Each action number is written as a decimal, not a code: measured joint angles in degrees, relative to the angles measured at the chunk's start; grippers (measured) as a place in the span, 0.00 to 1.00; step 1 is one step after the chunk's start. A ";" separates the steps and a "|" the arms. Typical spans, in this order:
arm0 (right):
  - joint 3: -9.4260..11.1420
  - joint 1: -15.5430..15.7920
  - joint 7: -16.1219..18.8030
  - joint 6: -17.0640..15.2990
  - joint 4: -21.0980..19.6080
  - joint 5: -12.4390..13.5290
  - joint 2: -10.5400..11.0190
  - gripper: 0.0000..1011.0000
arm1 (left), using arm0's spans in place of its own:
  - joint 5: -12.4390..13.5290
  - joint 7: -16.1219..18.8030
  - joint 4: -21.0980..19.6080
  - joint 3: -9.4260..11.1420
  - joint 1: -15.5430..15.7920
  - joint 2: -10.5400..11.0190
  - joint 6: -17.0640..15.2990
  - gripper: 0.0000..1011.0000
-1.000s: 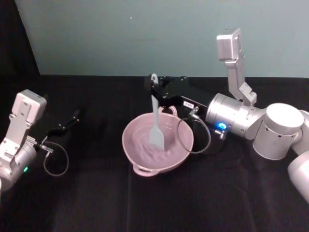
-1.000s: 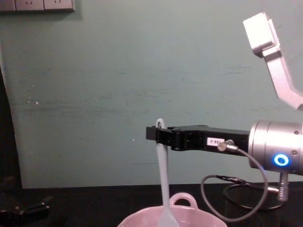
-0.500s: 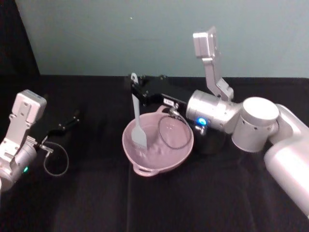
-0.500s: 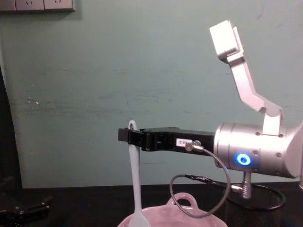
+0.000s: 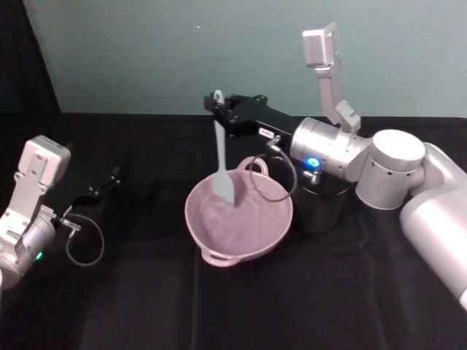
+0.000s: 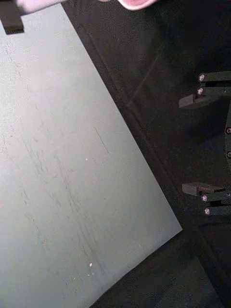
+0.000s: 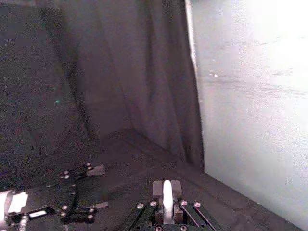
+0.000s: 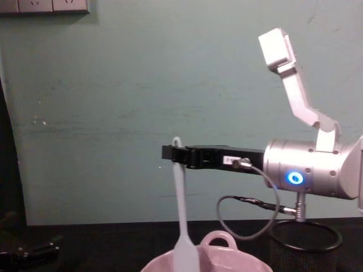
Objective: Use the one hand to pick up the spoon and stir the clear water in the bowl.
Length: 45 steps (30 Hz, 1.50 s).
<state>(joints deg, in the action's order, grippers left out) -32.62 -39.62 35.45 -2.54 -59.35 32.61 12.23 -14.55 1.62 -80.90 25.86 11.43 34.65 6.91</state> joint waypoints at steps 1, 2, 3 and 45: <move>0.19 0.11 -0.14 -0.04 -0.21 -0.01 0.22 0.11 | 0.00 0.00 0.00 0.00 0.00 0.00 0.00 1.00; 0.33 0.24 -0.25 -0.09 -0.41 -0.02 0.41 0.11 | 0.00 0.00 0.00 0.00 0.00 0.00 0.00 1.00; 0.51 0.44 -0.34 -0.18 -0.68 -0.02 0.67 0.11 | 0.00 0.00 0.00 0.00 0.00 0.00 0.00 1.00; -1.85 3.96 -0.42 -1.75 -7.60 0.25 1.60 0.11 | 0.00 0.00 0.00 0.00 0.00 0.00 0.00 1.00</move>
<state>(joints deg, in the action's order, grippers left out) -34.47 -35.66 35.04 -4.29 -66.95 32.86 13.83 -14.55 1.62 -80.90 25.86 11.43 34.65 6.91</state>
